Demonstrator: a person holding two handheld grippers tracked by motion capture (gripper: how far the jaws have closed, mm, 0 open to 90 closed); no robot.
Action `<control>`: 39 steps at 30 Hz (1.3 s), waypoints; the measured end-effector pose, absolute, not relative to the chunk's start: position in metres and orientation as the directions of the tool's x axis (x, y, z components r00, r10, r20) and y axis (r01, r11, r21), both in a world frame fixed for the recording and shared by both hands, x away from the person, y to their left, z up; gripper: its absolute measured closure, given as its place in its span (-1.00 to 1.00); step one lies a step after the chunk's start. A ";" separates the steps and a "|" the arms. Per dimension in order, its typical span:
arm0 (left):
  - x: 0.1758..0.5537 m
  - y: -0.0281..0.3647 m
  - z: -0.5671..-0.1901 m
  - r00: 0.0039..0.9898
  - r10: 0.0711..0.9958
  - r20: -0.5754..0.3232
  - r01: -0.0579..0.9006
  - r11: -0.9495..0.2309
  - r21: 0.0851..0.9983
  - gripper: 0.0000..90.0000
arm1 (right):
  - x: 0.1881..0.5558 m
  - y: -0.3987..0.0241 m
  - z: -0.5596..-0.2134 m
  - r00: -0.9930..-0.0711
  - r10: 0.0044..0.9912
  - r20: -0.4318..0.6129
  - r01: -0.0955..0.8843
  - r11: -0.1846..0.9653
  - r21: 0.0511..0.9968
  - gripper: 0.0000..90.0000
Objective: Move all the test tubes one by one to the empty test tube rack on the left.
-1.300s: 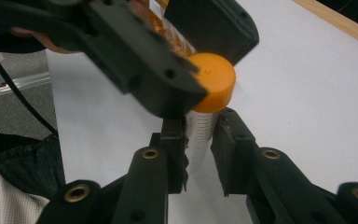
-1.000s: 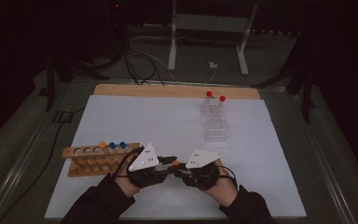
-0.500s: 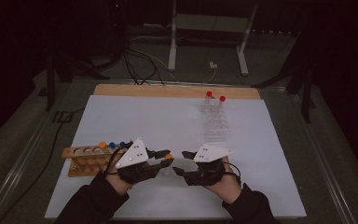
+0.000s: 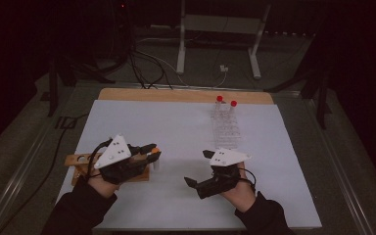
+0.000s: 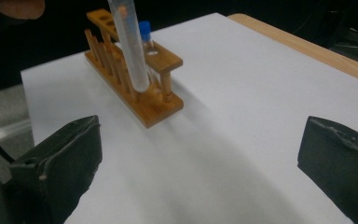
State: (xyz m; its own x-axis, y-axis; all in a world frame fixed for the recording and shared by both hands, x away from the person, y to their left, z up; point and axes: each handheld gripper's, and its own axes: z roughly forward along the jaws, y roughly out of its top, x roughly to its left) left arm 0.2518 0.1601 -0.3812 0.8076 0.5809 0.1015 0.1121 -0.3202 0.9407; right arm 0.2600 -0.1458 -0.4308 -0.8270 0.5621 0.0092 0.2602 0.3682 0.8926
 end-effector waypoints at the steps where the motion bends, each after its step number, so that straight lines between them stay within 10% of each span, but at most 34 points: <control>1: 0.251 0.164 -0.380 0.801 0.591 0.099 0.115 -0.315 0.942 0.60 | 0.260 -0.147 -0.430 -0.826 0.563 0.008 0.258 0.366 0.894 -1.00; 39: 0.247 0.279 -0.375 0.499 0.858 0.123 0.188 -0.245 0.951 0.60 | 0.263 -0.156 -0.427 -0.810 0.587 0.013 0.260 0.339 0.904 -1.00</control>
State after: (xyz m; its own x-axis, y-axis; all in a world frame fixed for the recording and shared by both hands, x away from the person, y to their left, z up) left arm 0.2475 0.2790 -0.3746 0.4988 0.8580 0.1229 0.1879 -0.2454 0.9510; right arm 0.2632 -0.1558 -0.4266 -0.8098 0.5865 0.0128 0.2597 0.3389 0.9043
